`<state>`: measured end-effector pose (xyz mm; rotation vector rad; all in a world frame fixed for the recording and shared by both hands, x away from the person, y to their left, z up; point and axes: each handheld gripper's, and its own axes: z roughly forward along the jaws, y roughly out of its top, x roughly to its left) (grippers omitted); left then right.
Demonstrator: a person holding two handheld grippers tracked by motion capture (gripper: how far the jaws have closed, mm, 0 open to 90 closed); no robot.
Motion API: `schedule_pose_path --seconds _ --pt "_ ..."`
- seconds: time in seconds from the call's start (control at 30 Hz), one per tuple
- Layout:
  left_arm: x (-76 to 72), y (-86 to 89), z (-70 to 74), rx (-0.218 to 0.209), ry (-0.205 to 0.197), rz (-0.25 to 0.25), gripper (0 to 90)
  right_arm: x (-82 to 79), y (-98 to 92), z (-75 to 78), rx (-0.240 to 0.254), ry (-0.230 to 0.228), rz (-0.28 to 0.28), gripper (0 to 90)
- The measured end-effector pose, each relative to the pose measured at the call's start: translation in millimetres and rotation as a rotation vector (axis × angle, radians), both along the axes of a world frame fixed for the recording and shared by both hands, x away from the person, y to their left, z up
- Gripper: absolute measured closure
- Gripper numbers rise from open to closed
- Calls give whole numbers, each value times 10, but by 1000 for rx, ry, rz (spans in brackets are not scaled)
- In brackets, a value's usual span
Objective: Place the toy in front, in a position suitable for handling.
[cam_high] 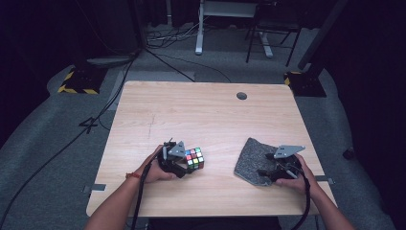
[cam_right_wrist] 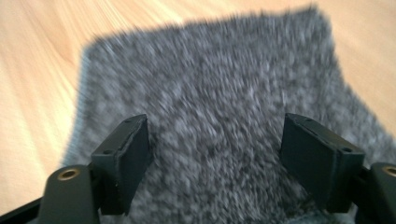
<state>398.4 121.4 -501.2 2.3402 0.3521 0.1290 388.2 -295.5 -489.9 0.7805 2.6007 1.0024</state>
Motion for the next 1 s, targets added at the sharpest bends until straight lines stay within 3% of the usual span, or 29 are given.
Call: schedule_pose_path --seconds 0.13,0.4,0.53,0.67,0.83,1.0 --pt "-40 -119 -6 -6 -1 -22 338 24 -29 -41 22 19 -3 240" --pt "-34 -193 -15 8 9 46 201 25 -28 -29 15 27 -13 317" --pt "-28 -217 -16 18 9 73 156 22 -30 -16 19 27 -12 432" --pt "-29 -265 -15 19 7 58 157 23 -26 -12 22 23 -2 488" --pt "-10 -326 -16 17 10 51 157 35 -18 -11 34 19 12 622" --pt "10 -346 -15 15 15 70 167 45 -23 -20 50 11 6 695"
